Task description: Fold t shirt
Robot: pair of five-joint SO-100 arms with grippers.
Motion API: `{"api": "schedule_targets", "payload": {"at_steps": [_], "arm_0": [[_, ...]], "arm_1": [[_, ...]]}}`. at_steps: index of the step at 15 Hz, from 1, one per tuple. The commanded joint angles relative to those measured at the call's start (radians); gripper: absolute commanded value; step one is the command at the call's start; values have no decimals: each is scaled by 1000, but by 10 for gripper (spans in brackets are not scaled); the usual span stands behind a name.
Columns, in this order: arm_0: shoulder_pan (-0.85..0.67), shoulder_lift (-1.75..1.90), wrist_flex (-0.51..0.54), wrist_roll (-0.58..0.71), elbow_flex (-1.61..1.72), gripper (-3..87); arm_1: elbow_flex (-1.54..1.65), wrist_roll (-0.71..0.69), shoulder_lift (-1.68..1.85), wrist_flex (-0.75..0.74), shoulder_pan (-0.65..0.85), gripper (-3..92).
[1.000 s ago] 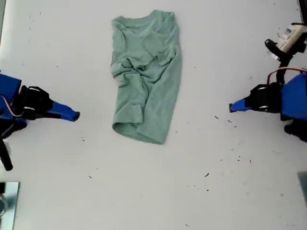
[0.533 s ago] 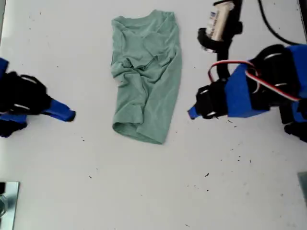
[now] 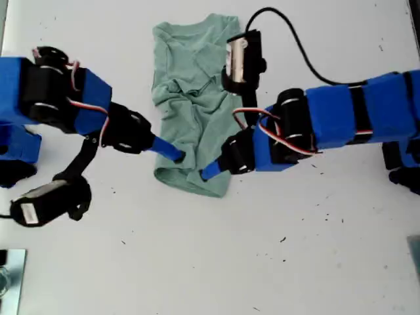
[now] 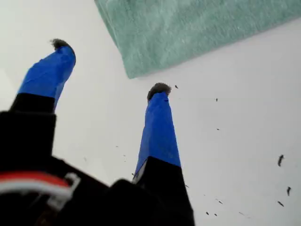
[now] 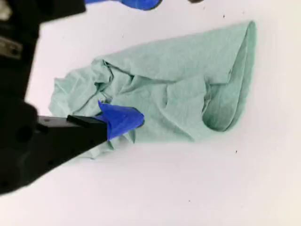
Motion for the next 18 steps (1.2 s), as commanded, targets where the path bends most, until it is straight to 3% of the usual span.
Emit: {"api": "schedule_targets", "payload": {"at_steps": [1, 3, 5, 6, 7, 12, 15, 18], "arm_0": [[-72, -137, -77, 44, 8, 330], [-74, -337, -133, 51, -12, 249], [-28, -480, -163, 3, -31, 94], [-11, -508, -176, 8, -40, -1], [5, -491, -187, 8, -48, -1], [114, -336, -181, -6, -202, -1], [259, -270, -183, -58, -328, -1], [370, -252, -253, -123, -359, -1]], "arm_1": [[-103, -15, -100, -55, -8, 312], [-189, -26, -268, -67, -3, 309], [-229, -18, -414, -95, -14, 282], [-232, -20, -459, -92, -15, 208], [-232, -14, -469, -71, -17, 2], [-235, -94, -295, -2, -28, -5], [-213, -132, 0, 64, -129, -5], [-176, -89, 130, 55, -219, -5]]}}
